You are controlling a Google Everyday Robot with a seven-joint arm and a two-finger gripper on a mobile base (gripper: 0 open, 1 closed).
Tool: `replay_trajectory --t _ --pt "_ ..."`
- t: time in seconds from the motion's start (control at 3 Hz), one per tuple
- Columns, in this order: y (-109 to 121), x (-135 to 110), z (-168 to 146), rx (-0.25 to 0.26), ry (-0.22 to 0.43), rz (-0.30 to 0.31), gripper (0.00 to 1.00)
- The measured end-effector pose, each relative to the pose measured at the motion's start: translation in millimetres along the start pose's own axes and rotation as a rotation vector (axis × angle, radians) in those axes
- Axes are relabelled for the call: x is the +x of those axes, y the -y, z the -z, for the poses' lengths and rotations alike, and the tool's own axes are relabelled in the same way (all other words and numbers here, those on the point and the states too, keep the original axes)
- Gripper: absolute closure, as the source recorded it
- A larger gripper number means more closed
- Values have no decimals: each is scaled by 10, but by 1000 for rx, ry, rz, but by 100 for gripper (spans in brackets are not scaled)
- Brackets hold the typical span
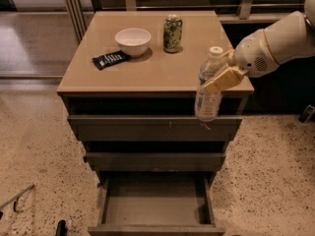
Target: Place blue plastic bottle into bottom drawer
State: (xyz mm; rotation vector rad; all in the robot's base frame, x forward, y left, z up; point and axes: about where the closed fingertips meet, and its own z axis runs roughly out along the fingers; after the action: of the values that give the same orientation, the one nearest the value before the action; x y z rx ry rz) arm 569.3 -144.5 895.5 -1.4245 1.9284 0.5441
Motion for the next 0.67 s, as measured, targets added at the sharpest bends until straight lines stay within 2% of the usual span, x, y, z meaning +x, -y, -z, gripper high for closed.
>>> replay_trajectory --t 0.33,0.67 --pt "-272 253 -150 28 10 10 100" --pt "-495 727 -483 38 51 25 100"
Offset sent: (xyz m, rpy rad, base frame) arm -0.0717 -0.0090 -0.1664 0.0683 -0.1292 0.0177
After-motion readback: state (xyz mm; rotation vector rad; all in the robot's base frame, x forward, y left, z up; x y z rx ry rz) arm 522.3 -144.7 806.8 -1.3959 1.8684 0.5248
